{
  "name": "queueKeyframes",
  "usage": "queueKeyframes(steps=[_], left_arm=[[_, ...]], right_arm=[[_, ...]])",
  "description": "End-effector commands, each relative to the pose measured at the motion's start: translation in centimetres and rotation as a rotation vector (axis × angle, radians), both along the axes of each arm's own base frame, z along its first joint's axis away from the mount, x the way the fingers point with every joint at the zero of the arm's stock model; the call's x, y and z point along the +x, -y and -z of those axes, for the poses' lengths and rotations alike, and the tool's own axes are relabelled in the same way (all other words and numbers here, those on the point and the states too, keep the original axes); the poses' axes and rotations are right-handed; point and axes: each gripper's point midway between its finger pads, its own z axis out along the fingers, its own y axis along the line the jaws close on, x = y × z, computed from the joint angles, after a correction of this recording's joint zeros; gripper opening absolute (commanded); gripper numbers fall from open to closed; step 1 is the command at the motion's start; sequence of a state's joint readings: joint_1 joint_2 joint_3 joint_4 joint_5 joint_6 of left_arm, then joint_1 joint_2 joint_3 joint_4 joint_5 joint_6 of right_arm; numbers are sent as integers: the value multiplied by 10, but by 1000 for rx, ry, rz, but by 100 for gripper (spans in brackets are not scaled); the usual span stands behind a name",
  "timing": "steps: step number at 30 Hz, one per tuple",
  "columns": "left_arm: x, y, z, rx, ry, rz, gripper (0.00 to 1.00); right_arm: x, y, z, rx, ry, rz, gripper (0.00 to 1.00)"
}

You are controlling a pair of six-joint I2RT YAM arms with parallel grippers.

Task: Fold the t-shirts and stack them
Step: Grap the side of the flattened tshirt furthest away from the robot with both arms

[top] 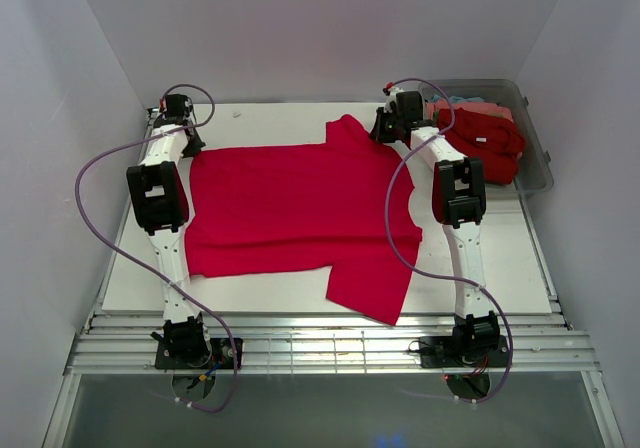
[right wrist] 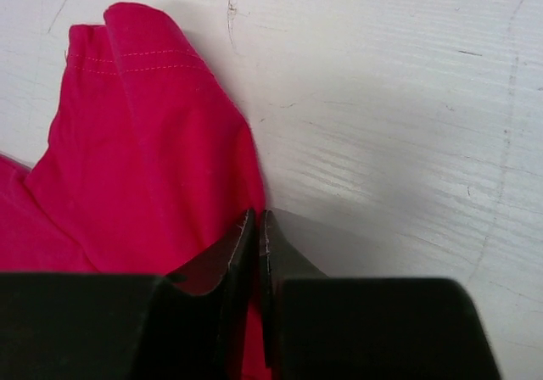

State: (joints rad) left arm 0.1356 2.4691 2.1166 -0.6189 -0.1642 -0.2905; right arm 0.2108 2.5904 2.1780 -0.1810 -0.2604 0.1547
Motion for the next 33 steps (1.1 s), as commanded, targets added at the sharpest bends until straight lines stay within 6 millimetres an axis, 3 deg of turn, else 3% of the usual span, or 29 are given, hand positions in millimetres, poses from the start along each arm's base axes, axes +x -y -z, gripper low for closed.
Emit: queueKeyframes(steps=[1, 5, 8, 9, 10, 11, 12, 14, 19, 20, 21, 22, 24, 25, 31, 33], left_arm=[[-11, 4, 27, -44, -69, 12, 0], [-8, 8, 14, -67, -39, 17, 0], [-2, 11, -10, -78, 21, 28, 0], [1, 12, -28, -78, 58, 32, 0], [-3, 13, -29, -82, 61, 32, 0], [0, 14, -38, -83, 95, 37, 0], [-1, 15, -60, -81, 138, 41, 0], [-9, 18, -62, -87, 149, 46, 0], [-18, 26, -100, -101, 245, 71, 0], [-24, 27, -95, -105, 239, 73, 0], [-27, 29, -98, -104, 245, 74, 0], [-31, 30, -110, -103, 270, 75, 0], [-41, 31, -105, -103, 268, 77, 0], [-45, 32, -106, -103, 271, 78, 0], [-75, 36, -103, -107, 242, 79, 0], [-89, 37, -99, -106, 225, 75, 0]], right_arm=[[-15, 0, -2, 2, -54, 0, 10], [-10, -2, -43, 25, 34, 8, 8], [-6, 0, -79, 39, 106, 7, 8], [-7, -1, -87, 41, 118, 4, 8], [-8, 0, -90, 42, 123, 7, 8], [-11, 0, -109, 51, 151, 6, 8], [-12, 0, -117, 56, 167, 6, 8], [-20, 2, -131, 64, 194, 8, 8], [-39, 6, -141, 43, 187, -9, 8], [-44, 7, -149, 43, 193, -11, 8], [-51, 9, -141, 34, 172, -16, 8], [-57, 9, -150, 37, 183, -23, 8], [-70, 11, -140, 24, 154, -31, 8], [-75, 12, -149, 21, 165, -35, 8], [-112, 19, -135, -5, 95, -56, 8], [-122, 21, -143, -5, 103, -57, 8]])
